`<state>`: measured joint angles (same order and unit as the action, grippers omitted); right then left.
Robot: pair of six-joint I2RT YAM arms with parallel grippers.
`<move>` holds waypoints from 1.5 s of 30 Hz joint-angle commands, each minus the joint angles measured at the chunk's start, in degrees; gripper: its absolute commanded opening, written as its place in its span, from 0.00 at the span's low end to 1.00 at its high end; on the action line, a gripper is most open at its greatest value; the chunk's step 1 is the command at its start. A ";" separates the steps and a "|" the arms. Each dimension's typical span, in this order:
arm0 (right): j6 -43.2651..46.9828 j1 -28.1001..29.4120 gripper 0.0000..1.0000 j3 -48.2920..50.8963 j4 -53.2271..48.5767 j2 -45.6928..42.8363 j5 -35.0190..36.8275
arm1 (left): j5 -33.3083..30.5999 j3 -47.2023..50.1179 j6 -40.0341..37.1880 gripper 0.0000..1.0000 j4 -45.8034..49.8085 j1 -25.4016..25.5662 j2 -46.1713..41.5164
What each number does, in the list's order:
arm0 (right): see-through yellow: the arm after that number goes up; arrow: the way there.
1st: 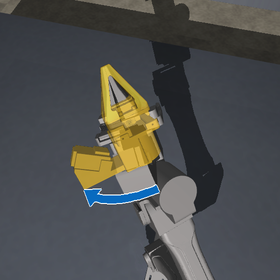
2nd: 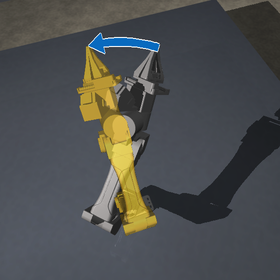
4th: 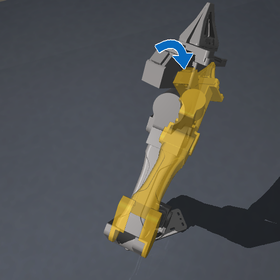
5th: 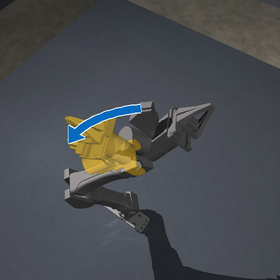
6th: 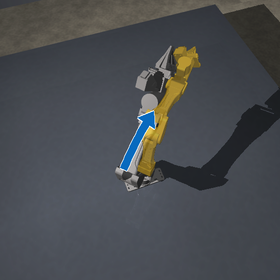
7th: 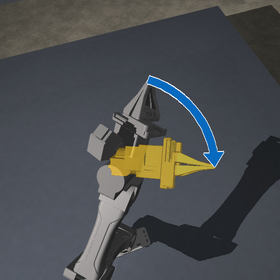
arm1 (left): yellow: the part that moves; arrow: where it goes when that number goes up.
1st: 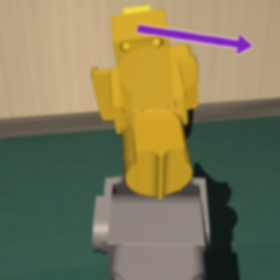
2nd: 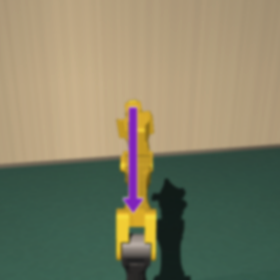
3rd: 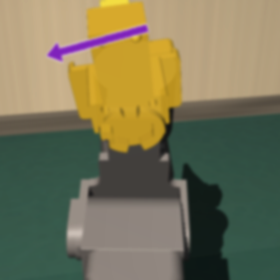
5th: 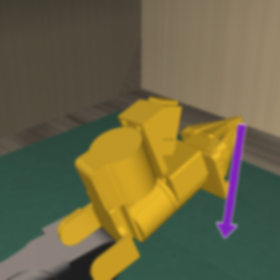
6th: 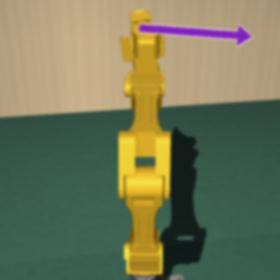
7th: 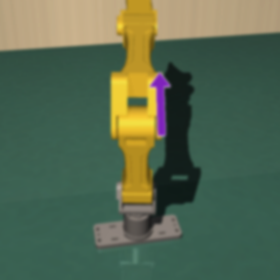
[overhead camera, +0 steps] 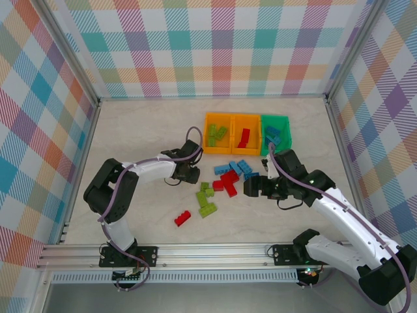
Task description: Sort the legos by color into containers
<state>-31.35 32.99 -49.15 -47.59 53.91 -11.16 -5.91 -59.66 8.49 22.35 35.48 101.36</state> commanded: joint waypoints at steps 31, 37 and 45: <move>2.22 1.20 0.86 2.38 2.64 -1.04 -2.97 | -3.84 18.95 72.94 1.00 21.07 27.88 -29.96; 2.03 1.20 0.86 3.16 2.48 -1.03 -4.50 | -0.47 19.56 70.08 0.98 16.70 25.78 -25.59; 2.26 1.20 0.87 3.33 2.44 -1.84 -4.55 | 0.18 19.97 69.16 0.75 16.36 25.01 -20.88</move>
<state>-30.39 33.80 -46.17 -44.64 52.27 -14.48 -5.91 -39.57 78.61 38.17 61.19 79.57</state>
